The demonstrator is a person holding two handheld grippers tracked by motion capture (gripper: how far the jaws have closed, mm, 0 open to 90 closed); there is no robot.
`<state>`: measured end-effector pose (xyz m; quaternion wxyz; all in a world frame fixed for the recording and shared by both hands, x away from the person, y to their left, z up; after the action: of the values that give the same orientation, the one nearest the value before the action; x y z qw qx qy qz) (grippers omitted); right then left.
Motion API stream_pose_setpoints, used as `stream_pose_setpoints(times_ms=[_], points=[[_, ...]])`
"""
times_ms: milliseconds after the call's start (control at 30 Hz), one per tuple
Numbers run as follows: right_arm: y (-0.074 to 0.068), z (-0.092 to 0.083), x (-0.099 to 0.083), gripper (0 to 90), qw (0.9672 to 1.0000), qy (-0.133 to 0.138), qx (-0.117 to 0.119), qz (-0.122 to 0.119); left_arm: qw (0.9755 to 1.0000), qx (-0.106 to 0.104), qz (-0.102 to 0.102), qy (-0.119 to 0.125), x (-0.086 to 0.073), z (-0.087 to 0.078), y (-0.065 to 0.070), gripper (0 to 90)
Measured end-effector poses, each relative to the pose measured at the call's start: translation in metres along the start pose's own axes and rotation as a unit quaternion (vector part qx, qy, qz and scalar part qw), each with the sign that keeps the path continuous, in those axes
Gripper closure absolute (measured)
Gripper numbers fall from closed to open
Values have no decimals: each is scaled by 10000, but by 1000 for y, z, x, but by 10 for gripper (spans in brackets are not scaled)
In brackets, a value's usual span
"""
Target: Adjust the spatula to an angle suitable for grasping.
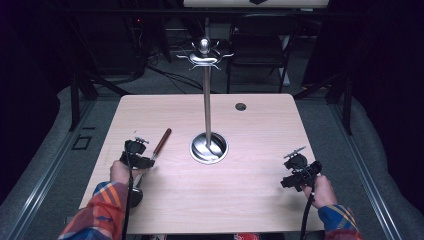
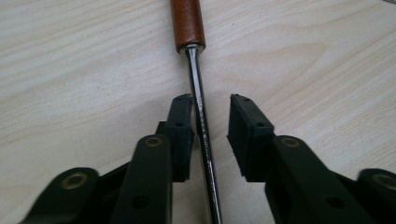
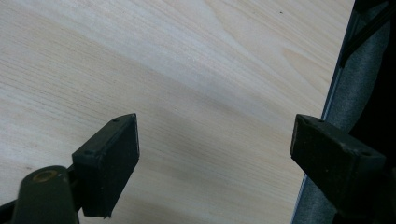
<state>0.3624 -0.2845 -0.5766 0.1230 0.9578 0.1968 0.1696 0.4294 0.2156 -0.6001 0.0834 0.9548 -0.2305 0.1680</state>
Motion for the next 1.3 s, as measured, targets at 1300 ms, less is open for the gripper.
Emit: stream_pose_setpoints(times_ms=[1300], points=[[-2, -2, 0, 150, 10000, -36, 47, -9, 9977, -100, 616, -272, 4, 3, 17, 657]])
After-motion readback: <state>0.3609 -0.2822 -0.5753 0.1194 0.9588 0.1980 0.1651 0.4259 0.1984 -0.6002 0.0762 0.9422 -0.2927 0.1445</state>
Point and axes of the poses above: each handheld gripper's, and its own axes: z roughly forward along the jaws, x roughly out of its top, y roughly to its right, the point moved 6 cm from there along z, roughly forward along the jaws, and after that the axes turned 5 degrees about -y, right-handed, at the moved point
